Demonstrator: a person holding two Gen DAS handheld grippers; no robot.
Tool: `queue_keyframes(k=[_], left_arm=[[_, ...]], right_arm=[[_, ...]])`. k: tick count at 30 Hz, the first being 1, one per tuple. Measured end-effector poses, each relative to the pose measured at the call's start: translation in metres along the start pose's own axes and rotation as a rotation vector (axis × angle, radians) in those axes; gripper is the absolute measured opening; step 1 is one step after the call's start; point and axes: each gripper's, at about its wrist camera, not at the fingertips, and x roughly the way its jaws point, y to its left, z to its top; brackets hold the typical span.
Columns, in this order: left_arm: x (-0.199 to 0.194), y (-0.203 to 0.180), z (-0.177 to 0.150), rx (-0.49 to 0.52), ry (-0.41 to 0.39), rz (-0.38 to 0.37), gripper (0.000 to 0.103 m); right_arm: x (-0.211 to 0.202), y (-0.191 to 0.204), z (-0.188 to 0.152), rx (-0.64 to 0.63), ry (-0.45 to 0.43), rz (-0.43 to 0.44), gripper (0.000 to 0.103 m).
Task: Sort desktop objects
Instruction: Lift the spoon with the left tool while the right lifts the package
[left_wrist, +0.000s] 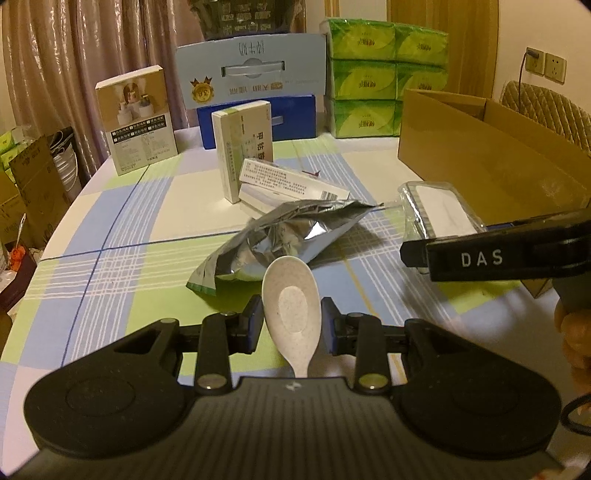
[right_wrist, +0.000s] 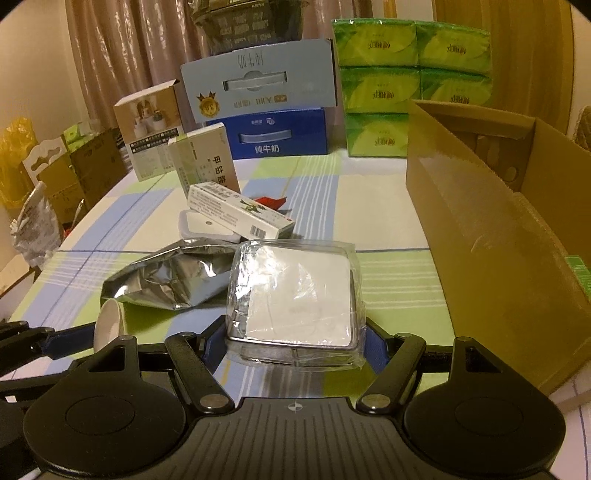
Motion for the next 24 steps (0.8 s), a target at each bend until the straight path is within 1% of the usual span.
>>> queue_keyframes(k=[13,24], left_arm=[[-0.017,-0.003,0.003,0.004,-0.01,-0.014,0.028],[-0.041,-0.008,-0.012,-0.058,0.014,-0.034,0.028]], right_arm=[[-0.035,-0.004,-0.013,0.014,-0.021,-0.016,0.07],[-0.065,-0.002,-0.033,0.011,-0.023,-0.03,0.07]])
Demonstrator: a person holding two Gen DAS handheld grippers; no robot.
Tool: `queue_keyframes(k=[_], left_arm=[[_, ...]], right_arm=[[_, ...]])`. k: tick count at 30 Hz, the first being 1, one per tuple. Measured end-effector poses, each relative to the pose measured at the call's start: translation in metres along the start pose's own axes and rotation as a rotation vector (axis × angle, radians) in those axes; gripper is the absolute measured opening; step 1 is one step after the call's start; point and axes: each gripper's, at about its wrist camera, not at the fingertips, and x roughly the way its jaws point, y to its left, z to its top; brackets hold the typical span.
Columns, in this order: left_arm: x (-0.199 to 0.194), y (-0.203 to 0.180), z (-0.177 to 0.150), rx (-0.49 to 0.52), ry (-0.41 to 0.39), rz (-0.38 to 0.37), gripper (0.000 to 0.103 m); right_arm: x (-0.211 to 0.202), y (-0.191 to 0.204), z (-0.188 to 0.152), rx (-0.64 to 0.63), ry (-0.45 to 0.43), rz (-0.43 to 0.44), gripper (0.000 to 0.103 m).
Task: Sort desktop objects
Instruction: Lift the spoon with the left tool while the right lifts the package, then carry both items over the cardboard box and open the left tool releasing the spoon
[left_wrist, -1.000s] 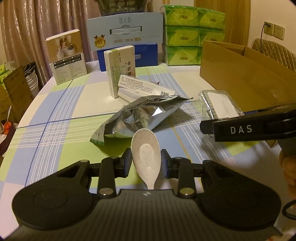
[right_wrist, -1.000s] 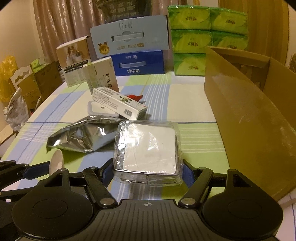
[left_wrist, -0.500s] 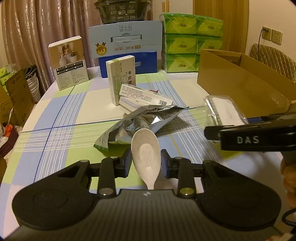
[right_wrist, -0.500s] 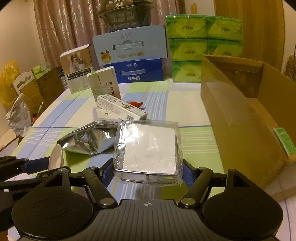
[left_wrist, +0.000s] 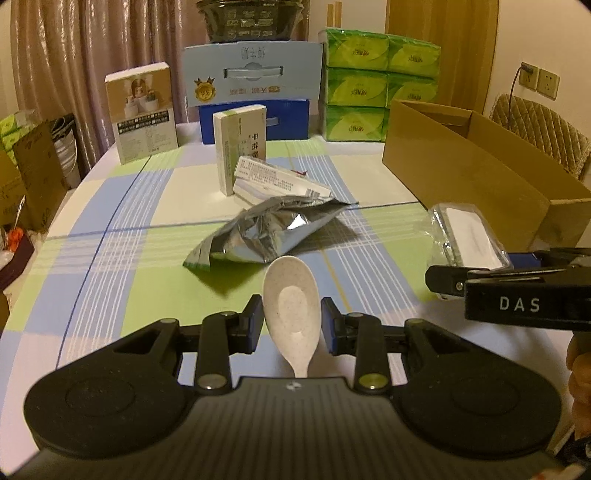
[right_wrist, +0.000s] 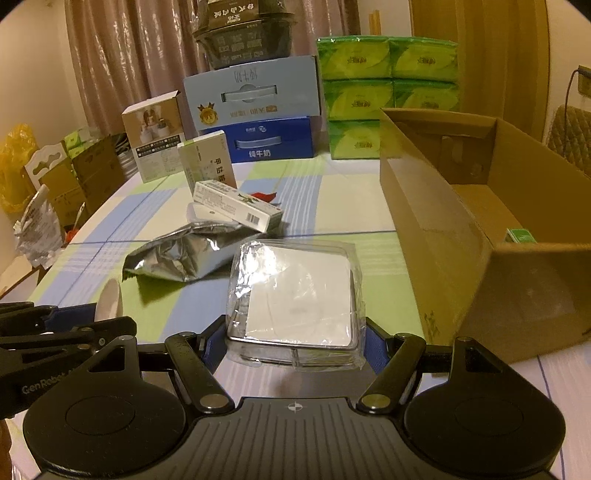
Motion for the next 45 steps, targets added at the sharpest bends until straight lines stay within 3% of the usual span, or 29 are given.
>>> queue_keyframes(k=[8,13,20,27,37,45], left_arm=[[-0.019,-0.003,-0.008,-0.016,0.004,0.001,0.028],[-0.03,-0.011,0.004,0.0,-0.018,-0.008,0.028],[-0.037,-0.04,0.049,0.034,-0.086,-0.069,0.028],[-0.036,-0.096,0.107,0.075,-0.143,-0.188,0.028],[0.012,-0.177,0.178,0.047,-0.119,-0.361,0.028],[0.062,-0.215,0.195,0.062,-0.069,-0.375,0.028]], right_arm=[[-0.022,0.002,-0.009,-0.005,-0.022,0.011,0.07],[-0.044,0.002,0.007,-0.023,-0.082,0.012,0.07],[-0.079,-0.03,0.05,0.014,-0.178,-0.022,0.07],[-0.107,-0.088,0.093,0.006,-0.231,-0.108,0.07],[-0.103,-0.169,0.109,0.003,-0.203,-0.2,0.07],[-0.076,-0.209,0.11,0.008,-0.167,-0.207,0.07]])
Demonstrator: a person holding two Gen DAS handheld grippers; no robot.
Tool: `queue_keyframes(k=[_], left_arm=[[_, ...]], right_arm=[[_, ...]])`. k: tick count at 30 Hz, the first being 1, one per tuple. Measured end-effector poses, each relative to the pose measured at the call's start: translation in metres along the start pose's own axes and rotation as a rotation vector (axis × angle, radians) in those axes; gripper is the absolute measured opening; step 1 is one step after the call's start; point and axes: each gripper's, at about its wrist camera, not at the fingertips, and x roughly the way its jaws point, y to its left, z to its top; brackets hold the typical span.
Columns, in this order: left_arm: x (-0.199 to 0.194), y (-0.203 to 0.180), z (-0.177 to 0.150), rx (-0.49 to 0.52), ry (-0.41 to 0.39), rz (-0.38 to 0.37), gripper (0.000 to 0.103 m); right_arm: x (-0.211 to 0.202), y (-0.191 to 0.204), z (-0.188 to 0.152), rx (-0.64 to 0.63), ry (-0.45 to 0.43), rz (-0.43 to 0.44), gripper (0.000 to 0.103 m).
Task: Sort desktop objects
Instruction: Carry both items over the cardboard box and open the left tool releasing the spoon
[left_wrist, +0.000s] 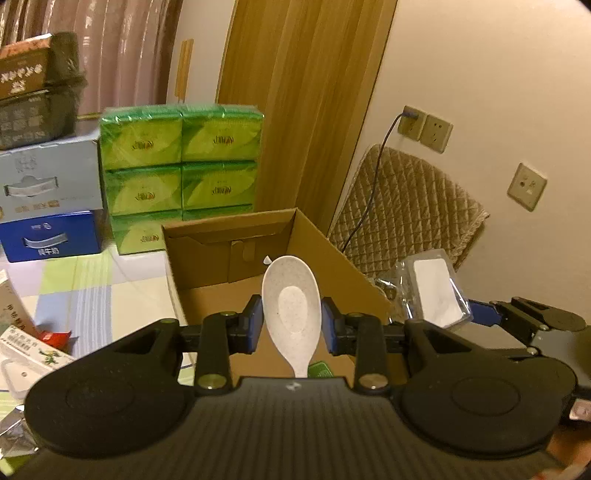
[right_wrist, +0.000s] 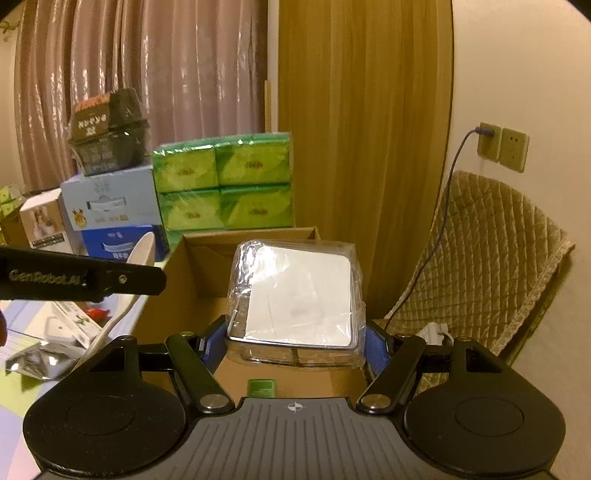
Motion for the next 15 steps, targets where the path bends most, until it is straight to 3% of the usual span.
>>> queue_keyframes(k=[15], left_arm=[[0.058,0.018,-0.016,-0.045,0.084,0.006,0.028]], right_arm=[[0.036,-0.006,-0.011,-0.022,0.048,0.008,0.07]])
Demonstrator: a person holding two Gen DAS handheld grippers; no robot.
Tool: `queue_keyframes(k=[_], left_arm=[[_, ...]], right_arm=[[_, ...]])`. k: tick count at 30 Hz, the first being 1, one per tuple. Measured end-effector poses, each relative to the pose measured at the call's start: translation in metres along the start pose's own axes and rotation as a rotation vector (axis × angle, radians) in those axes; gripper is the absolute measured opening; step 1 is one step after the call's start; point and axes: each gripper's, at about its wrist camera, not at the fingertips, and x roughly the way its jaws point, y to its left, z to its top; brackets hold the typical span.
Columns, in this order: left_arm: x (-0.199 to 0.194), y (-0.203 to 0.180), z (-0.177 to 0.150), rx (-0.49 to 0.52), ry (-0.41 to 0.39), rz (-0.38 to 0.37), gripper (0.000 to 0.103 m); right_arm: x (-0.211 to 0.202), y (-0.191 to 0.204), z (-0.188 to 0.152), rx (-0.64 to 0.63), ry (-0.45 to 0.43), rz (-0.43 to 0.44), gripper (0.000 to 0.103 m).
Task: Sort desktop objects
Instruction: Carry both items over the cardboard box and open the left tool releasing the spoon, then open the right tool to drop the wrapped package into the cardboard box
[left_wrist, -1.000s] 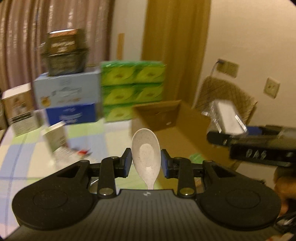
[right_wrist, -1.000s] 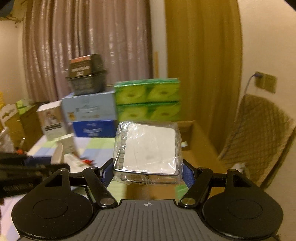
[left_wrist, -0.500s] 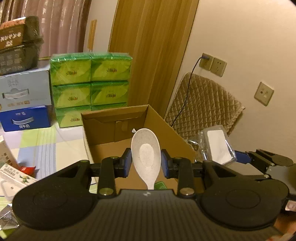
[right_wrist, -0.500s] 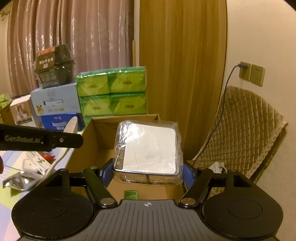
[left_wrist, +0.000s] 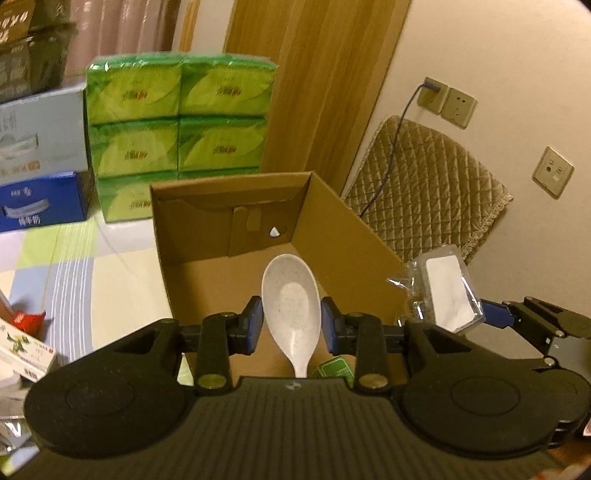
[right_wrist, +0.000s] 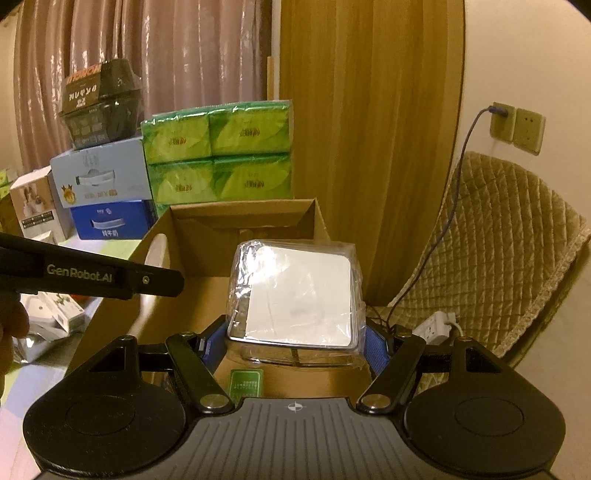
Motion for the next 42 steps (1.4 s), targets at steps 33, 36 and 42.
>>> queue_keyframes(k=[33,36,42], left_arm=[[-0.083,0.032,-0.021,0.029,-0.133,0.112,0.099],[-0.092,0.036,-0.026,0.02,-0.138,0.125,0.1],[-0.121,0.044,-0.045,0.014,-0.16,0.155,0.102]], right_arm=[[0.005,0.013,0.0,0.043,0.054,0.045,0.08],[-0.008,0.011,0.005,0.057,0.028,0.043,0.084],[-0.041,0.019,0.007,0.058,-0.018,0.051,0.091]])
